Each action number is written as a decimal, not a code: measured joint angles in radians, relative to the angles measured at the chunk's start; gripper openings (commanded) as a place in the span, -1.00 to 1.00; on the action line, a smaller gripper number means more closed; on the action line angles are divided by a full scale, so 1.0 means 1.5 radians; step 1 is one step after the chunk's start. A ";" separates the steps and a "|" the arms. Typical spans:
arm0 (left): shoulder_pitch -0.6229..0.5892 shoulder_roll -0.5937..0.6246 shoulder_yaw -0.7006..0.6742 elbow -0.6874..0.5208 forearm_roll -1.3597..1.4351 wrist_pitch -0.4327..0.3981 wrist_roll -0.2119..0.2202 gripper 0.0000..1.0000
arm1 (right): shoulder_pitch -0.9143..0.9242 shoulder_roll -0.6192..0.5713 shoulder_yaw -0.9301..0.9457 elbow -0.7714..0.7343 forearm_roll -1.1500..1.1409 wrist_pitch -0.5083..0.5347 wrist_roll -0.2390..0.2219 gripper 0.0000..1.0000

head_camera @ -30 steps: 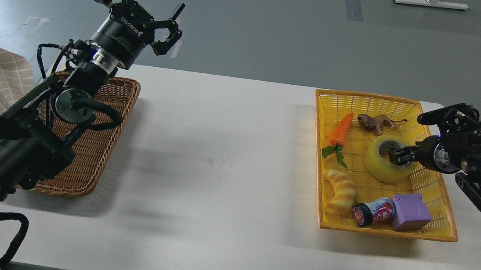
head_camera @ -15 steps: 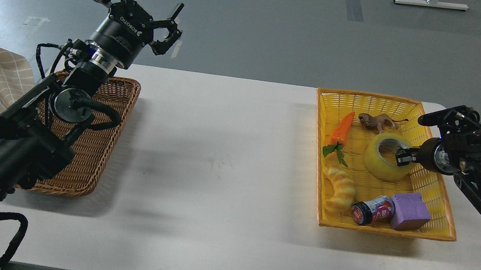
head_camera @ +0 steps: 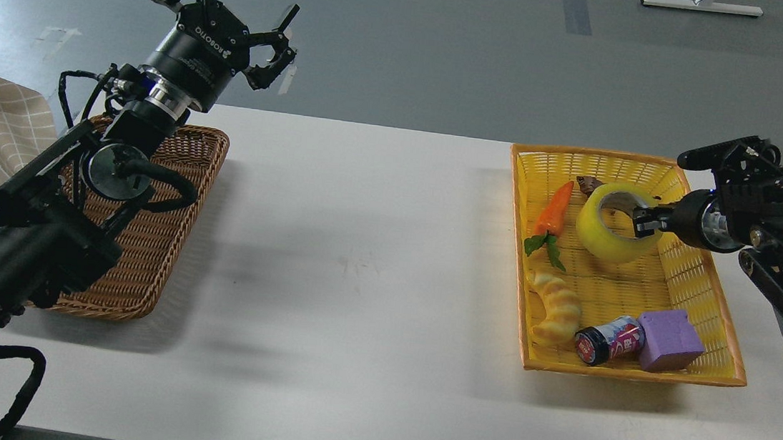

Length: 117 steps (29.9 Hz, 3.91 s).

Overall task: Place and transfer tape with both arms
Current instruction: 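Lift the tape roll out and carry it toward the table center, then set the tape roll down on the table and release it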

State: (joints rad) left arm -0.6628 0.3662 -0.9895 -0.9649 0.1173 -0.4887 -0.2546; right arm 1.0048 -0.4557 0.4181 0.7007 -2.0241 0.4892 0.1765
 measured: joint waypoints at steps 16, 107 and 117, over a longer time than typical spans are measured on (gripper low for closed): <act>-0.001 0.002 0.000 0.000 0.000 0.000 0.000 0.96 | 0.072 -0.080 0.003 0.196 0.058 0.000 -0.003 -1.00; -0.001 -0.008 -0.001 0.001 -0.002 0.000 0.000 0.96 | 0.025 0.304 -0.119 -0.020 0.056 0.000 -0.005 -0.37; -0.001 -0.007 -0.001 0.001 -0.002 0.000 0.000 0.96 | 0.025 0.304 -0.116 -0.020 0.056 0.000 -0.006 0.86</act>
State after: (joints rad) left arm -0.6642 0.3551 -0.9909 -0.9633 0.1150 -0.4887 -0.2547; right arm 1.0416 0.0000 0.2448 0.6708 -1.9393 0.4887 0.1676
